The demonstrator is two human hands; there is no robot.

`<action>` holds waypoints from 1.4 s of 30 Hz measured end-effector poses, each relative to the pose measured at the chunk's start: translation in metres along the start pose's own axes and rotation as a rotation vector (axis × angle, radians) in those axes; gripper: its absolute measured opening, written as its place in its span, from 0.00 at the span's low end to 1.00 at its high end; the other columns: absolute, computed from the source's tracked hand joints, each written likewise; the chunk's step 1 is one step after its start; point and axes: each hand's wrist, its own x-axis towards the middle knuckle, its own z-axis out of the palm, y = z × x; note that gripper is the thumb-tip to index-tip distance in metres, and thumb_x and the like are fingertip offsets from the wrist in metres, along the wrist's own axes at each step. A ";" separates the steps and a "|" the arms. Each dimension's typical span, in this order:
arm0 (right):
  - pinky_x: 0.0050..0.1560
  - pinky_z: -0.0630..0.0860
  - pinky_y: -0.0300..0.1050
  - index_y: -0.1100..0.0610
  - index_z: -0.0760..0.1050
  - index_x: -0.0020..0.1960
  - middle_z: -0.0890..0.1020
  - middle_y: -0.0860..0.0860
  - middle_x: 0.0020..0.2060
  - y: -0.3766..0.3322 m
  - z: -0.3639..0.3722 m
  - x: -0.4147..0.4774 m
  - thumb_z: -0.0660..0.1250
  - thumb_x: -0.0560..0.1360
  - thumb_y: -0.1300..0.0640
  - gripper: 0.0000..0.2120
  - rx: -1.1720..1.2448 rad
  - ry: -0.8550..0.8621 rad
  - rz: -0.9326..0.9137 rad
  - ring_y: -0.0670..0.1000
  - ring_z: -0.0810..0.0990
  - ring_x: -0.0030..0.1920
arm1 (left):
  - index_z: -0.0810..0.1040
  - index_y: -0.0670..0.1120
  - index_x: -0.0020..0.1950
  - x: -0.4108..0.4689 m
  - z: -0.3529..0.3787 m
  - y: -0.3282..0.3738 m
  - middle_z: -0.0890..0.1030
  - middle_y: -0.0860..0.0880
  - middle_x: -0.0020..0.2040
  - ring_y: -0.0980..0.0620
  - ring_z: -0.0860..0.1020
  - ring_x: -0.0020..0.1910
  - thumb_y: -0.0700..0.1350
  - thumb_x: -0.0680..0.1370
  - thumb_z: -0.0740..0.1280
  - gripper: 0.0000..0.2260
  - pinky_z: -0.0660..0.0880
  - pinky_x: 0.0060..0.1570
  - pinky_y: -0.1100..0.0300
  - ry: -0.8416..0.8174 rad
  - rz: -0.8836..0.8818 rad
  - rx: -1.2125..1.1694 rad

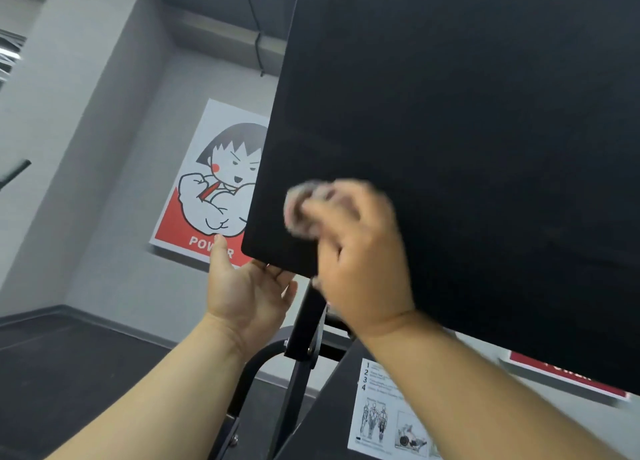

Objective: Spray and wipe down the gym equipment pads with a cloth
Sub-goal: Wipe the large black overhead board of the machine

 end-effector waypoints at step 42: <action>0.46 0.74 0.46 0.51 0.84 0.49 0.82 0.48 0.56 0.047 -0.003 -0.064 0.59 0.74 0.58 0.15 -0.234 -0.404 -0.297 0.51 0.73 0.52 | 0.77 0.48 0.63 -0.028 0.002 -0.002 0.83 0.47 0.56 0.48 0.80 0.56 0.66 0.79 0.54 0.27 0.72 0.58 0.50 0.032 -0.050 0.070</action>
